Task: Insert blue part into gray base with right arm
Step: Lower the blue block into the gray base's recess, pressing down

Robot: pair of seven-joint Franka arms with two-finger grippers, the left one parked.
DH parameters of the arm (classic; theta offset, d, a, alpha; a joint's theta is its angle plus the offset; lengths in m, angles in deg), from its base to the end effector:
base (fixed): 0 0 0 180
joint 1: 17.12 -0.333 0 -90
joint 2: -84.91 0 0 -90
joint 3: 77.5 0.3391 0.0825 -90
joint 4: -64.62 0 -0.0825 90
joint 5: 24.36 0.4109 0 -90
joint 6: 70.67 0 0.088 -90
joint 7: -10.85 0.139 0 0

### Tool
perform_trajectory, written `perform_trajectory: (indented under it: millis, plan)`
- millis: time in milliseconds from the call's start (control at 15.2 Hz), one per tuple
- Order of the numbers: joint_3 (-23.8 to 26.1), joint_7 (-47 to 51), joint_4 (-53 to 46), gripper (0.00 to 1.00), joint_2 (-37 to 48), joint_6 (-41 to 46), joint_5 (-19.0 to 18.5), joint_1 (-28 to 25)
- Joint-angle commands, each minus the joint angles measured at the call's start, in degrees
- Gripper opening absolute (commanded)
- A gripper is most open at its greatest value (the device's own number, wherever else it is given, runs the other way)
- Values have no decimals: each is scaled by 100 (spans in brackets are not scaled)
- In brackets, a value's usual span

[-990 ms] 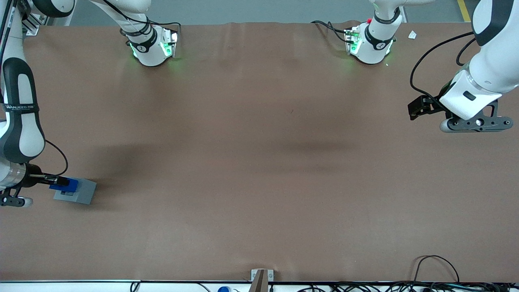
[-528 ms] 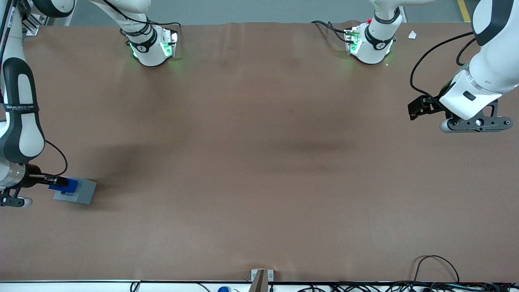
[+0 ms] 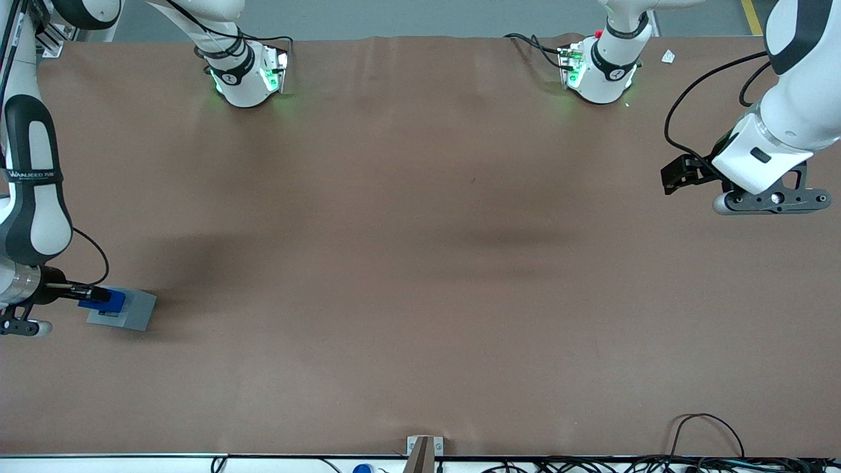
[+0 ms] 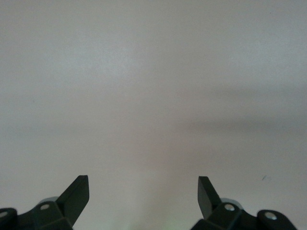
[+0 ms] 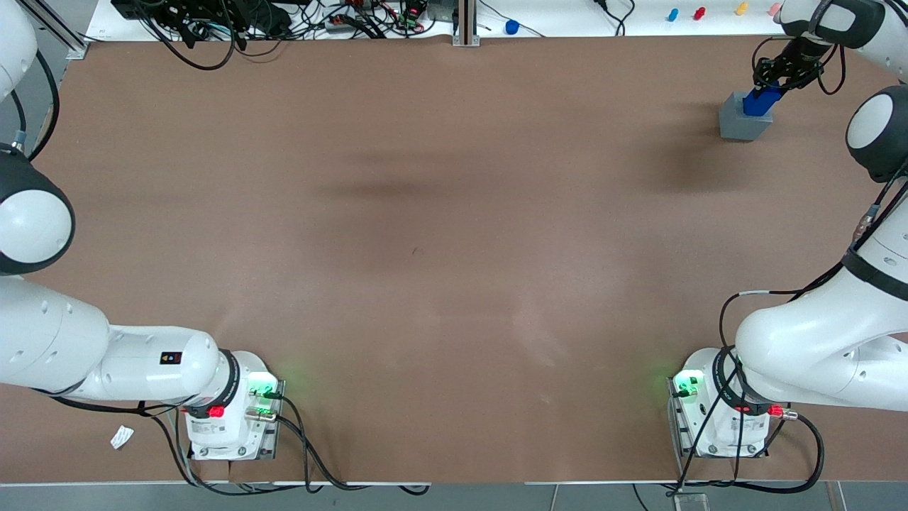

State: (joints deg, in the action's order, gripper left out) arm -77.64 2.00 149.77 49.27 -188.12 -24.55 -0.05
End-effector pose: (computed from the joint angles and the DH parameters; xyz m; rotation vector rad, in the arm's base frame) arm 0.7065 -0.2188 0.2772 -3.1233 0.2251 0.0905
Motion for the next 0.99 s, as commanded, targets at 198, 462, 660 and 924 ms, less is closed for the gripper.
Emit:
perform_trajectory:
  millis: [198,462,660,924]
  plan:
    - [75,-83,-174,0,-110,21,-51,112]
    - [75,-65,-183,0,-136,21,-51,86]
    - [75,-56,-183,0,-136,21,-51,77]
    - [75,-30,-183,0,-136,21,-51,60]
